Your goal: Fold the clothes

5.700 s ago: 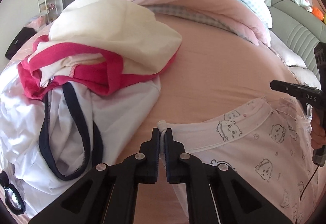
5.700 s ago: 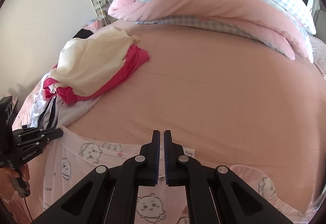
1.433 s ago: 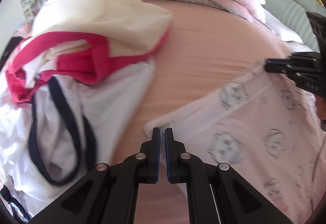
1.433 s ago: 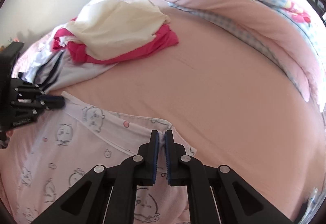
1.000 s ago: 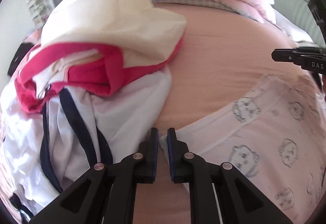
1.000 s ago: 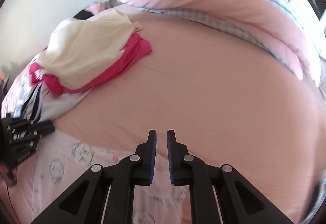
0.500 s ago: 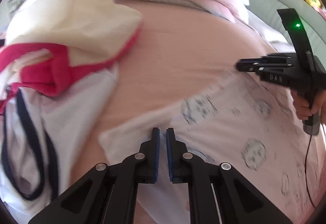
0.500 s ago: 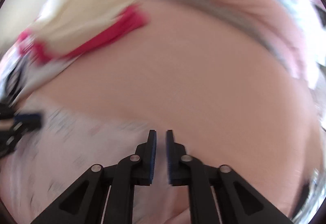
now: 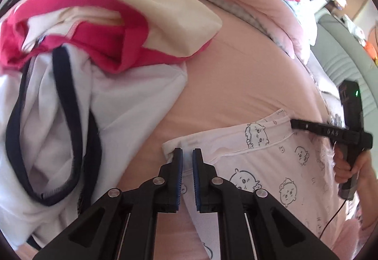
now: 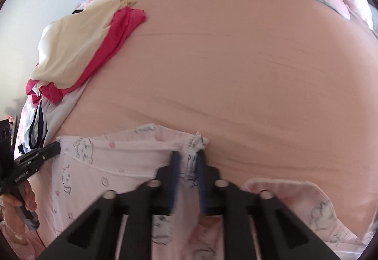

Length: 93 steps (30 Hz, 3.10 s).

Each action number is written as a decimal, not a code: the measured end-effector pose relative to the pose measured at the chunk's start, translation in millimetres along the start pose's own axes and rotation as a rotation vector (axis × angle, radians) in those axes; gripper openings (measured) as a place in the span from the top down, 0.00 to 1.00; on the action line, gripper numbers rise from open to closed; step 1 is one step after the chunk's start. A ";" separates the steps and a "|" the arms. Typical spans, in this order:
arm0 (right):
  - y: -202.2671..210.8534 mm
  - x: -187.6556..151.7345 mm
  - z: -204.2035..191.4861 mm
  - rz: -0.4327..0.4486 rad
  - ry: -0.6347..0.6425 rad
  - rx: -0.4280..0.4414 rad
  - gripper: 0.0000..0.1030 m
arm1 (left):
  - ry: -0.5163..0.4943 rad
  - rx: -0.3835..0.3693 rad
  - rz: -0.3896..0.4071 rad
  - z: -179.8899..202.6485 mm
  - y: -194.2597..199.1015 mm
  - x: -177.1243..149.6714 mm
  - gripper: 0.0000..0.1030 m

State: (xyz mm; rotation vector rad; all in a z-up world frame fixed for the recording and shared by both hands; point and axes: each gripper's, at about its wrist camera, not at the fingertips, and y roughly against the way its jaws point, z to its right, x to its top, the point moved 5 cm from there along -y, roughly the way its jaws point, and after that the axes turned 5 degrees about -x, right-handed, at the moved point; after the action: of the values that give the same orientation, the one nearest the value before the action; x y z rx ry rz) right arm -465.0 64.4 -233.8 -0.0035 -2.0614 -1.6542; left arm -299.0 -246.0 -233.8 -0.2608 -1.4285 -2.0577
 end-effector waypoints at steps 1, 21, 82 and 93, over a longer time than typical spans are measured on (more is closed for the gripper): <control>1.5 2.6 -5.7 0.016 0.019 -0.006 0.94 | -0.034 0.026 0.016 1.4 2.9 0.7 0.97; 29.1 -9.2 -20.8 0.009 0.292 -0.089 0.65 | -0.358 0.029 -0.085 49.0 -17.5 -10.7 0.96; 186.9 -216.9 189.7 0.135 -0.205 -0.270 0.62 | -0.440 -0.041 -0.147 288.9 8.7 -108.8 0.96; 106.0 -192.2 237.0 0.036 -0.238 -0.226 0.49 | -0.474 0.020 -0.208 280.6 -110.6 -7.2 0.96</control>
State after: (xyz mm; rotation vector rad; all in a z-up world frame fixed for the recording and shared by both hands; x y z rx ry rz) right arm -352.3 367.0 -242.4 -0.3260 -2.0132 -1.9342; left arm -407.7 34.6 -211.9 -0.6504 -1.8178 -2.2431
